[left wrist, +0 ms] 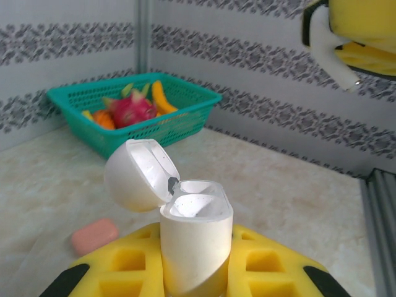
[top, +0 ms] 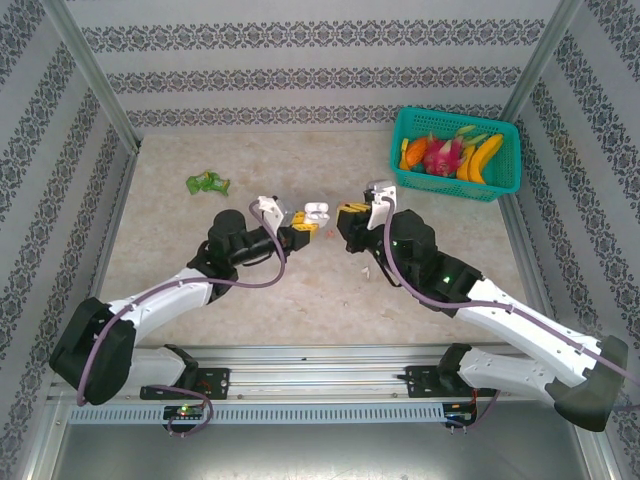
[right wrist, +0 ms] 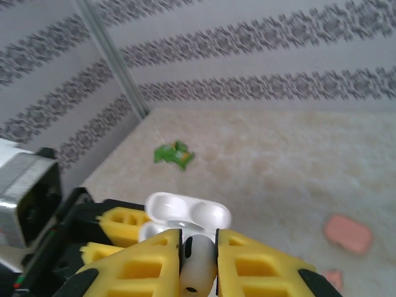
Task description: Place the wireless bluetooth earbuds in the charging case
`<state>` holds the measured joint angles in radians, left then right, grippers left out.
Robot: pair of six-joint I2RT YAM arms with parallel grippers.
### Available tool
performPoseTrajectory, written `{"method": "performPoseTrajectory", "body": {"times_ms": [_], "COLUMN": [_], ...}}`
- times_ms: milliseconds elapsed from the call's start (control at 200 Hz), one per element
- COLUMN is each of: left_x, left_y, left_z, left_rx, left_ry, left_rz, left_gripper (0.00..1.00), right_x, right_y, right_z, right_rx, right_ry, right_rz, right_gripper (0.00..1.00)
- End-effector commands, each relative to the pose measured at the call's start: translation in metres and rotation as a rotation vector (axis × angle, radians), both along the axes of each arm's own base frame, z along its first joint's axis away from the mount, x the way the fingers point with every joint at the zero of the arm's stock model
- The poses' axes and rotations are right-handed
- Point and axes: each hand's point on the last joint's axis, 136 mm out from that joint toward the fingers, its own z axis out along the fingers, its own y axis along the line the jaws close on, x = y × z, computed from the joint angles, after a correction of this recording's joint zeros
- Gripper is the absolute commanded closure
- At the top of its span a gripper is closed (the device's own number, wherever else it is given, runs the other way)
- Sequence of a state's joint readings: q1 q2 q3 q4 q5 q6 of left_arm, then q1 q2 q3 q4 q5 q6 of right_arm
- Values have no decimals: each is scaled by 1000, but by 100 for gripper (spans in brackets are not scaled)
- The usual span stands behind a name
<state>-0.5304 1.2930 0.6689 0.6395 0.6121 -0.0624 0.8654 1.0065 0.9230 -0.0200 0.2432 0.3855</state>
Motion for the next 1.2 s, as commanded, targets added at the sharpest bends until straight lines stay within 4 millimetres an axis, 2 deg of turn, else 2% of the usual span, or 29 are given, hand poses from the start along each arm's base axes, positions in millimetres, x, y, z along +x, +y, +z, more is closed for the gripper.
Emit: {"method": "performPoseTrajectory", "body": {"times_ms": [0,240,575,1194], "left_x": [-15,-18,-24,-21], "left_y": [-19,-32,-38,-37], "left_z": [32,56,70,78], "left_rx": [-53,-106,-134,-164], "left_ry": [-48,-66,-80,-88], "left_rz": [-136,-212,-249,-223], "left_gripper": [100,100,100,100], "right_x": [-1,3,9,11], "right_y": [8,11,8,9], "right_z": [44,55,52,23], "right_rx": [50,72,136,152], "right_ry": [-166,-197,-163,-82], "right_rz": [59,71,83,110], "right_gripper": [84,84,84,86]}}
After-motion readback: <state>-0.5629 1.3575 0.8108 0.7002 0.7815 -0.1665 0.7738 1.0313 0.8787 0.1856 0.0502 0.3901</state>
